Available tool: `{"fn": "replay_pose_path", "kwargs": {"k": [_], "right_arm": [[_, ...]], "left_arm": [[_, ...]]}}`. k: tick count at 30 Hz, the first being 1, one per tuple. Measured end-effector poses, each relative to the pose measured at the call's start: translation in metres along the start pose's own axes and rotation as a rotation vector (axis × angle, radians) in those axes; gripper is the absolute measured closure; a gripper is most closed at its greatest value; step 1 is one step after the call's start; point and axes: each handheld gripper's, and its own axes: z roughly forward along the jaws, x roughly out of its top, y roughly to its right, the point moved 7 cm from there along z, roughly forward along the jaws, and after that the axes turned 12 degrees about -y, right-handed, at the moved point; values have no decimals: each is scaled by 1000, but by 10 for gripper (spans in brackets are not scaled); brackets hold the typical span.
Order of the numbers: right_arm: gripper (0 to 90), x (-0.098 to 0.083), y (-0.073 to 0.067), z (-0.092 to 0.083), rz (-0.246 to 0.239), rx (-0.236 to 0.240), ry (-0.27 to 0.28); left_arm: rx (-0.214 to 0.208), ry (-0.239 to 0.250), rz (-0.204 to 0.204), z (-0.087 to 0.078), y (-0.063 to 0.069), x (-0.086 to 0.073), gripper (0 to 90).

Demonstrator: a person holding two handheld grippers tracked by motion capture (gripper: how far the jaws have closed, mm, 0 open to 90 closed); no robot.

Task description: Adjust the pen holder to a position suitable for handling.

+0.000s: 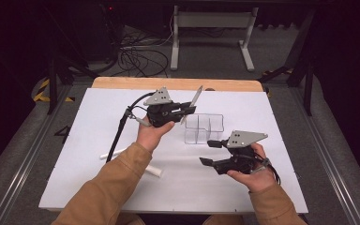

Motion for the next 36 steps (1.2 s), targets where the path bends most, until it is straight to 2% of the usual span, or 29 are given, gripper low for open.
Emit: {"fn": "replay_pose_path", "kwargs": {"k": [15,36], "right_arm": [[351,-1,-1,1,-3,6,-3],[350,-1,-1,0,-4,9,3]], "left_arm": [[16,-5,-4,27,-6,-1,779],[7,-50,-29,36,-11,-11,775]]}}
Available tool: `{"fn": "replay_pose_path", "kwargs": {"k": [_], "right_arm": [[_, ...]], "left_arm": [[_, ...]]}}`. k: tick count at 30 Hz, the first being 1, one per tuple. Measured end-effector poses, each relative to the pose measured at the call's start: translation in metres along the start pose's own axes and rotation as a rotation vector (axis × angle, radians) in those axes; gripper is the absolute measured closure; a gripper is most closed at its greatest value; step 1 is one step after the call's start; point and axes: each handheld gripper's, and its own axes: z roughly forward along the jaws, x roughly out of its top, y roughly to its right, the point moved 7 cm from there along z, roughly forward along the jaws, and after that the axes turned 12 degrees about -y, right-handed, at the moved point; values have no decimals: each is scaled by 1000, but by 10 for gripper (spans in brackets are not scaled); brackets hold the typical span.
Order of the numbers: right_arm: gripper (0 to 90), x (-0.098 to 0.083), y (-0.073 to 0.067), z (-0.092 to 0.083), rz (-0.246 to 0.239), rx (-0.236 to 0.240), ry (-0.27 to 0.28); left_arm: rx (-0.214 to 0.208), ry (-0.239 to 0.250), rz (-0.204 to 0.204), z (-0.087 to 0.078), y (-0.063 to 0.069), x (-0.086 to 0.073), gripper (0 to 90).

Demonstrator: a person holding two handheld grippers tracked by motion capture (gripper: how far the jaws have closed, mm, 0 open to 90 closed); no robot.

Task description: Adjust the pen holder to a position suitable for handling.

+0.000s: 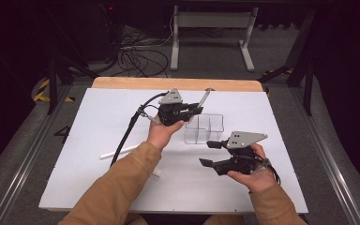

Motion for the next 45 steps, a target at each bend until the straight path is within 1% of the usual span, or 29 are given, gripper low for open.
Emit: {"fn": "replay_pose_path", "kwargs": {"k": [1,2,3,4,5,6,7,8,9,10,13,14,18,20,21,25,26,28,29,30,35,38,41,42,45], "right_arm": [[350,0,0,0,0,0,1],[350,0,0,0,0,0,1],[349,0,0,-1,1,-1,2],[349,0,1,-1,2,-2,3],[349,0,1,-1,2,-2,3],[349,0,1,-1,2,-2,3],[349,0,1,-1,3,-2,4],[349,0,1,-1,3,-3,4],[349,0,1,-1,3,-3,4],[349,0,1,-1,3,-4,4],[349,0,1,-1,4,-5,6],[349,1,1,-1,5,-5,7],[349,1,1,-1,6,-8,8],[349,1,1,-2,4,-11,8],[349,1,1,-2,4,-11,8],[349,0,1,0,4,-10,2],[349,1,1,0,3,-9,1],[349,1,0,1,1,-7,2],[349,1,1,1,2,-7,3],[349,1,1,1,2,-7,3],[348,1,1,2,5,-7,-1],[349,1,1,1,4,-8,2],[349,1,1,1,5,-11,1],[348,0,1,1,5,-12,0],[349,0,1,1,3,-15,3]], "left_arm": [[3,-5,4,0,0,-1,763],[1,-7,-2,0,0,-1,763],[8,-10,-9,-1,0,-1,624],[18,-10,-17,-2,-1,0,549],[22,-14,-17,-5,-1,0,549],[31,-17,-17,-8,-1,1,521],[48,-19,-13,-12,-1,1,482],[63,-21,1,-17,-2,2,422],[76,-24,11,-22,-1,3,422],[93,-24,18,-27,-1,4,372],[111,-19,31,-46,1,7,331],[115,-22,44,-52,2,7,312],[131,-27,68,-77,7,6,279],[142,-26,74,-89,7,3,275],[140,-24,68,-95,8,1,274],[152,-29,68,-111,8,-5,274],[158,-34,76,-114,8,-7,274],[163,-42,78,-119,8,-11,273],[163,-43,71,-121,9,-13,272],[171,-48,76,-123,8,-14,272],[188,-67,76,-131,6,-21,272],[188,-72,72,-135,5,-23,272],[198,-81,83,-139,4,-26,272],[192,-83,72,-140,4,-27,272],[203,-103,73,-145,1,-32,273]]}}
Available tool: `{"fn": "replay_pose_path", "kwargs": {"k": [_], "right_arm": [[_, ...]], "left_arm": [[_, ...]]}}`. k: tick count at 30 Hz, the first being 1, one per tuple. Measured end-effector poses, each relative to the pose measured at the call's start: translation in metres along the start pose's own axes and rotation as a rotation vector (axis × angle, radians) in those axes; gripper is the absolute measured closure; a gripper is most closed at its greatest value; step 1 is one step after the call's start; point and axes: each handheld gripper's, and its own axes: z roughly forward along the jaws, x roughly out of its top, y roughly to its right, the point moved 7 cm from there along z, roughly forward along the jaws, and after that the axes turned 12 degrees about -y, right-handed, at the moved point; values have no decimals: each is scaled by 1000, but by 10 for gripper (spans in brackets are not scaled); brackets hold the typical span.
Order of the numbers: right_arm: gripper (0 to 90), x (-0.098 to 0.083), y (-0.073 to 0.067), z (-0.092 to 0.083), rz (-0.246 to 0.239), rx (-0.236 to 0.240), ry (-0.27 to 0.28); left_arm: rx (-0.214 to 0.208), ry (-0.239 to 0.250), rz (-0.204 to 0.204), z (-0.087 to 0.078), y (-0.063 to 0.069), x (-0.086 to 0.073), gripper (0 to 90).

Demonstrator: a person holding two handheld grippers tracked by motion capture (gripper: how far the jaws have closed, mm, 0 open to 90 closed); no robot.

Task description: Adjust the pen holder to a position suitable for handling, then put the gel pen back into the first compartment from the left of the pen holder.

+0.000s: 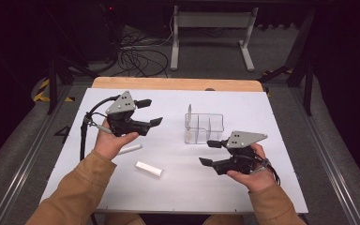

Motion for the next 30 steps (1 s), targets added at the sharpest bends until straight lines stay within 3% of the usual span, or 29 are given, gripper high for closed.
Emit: {"fn": "replay_pose_path", "kwargs": {"k": [12,30], "right_arm": [[348,0,1,0,1,-2,-2],[348,-1,-1,0,1,5,-9]], "left_arm": [[28,-115,12,-14,-13,-36,279],[20,-315,9,-11,-21,-83,290]]}}
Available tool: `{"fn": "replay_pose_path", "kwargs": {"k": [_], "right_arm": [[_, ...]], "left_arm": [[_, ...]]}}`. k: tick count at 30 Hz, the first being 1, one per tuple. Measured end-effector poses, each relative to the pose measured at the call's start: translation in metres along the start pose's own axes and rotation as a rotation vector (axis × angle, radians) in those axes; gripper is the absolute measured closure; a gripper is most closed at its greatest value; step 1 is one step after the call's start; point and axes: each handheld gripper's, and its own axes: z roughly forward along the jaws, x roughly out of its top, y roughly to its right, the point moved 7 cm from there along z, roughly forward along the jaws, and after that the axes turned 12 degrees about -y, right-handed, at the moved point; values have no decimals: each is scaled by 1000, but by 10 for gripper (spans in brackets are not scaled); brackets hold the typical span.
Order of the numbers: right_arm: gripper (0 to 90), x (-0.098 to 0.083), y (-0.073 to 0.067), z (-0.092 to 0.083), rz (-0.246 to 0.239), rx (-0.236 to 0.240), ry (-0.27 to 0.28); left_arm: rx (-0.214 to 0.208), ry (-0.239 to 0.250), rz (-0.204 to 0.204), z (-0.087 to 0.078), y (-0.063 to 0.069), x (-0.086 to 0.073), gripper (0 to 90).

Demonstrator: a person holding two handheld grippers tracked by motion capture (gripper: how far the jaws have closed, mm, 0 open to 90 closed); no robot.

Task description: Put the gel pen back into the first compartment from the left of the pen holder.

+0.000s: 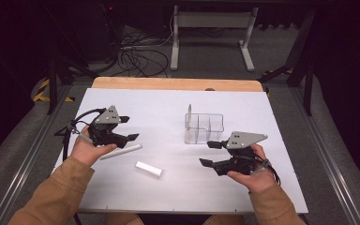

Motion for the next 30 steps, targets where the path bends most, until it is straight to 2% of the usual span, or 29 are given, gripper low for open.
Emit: {"fn": "replay_pose_path", "kwargs": {"k": [7,11,22,30], "right_arm": [[349,-1,0,1,1,0,-3],[349,-1,0,1,1,2,-5],[348,-2,-1,1,0,1,-7],[348,-2,-1,2,-1,2,-9]], "left_arm": [[-1,-73,19,8,-3,-12,317],[-14,-129,41,14,-5,-18,331],[-71,-235,36,28,-7,-35,374],[-96,-324,59,34,-6,-47,423]]}}
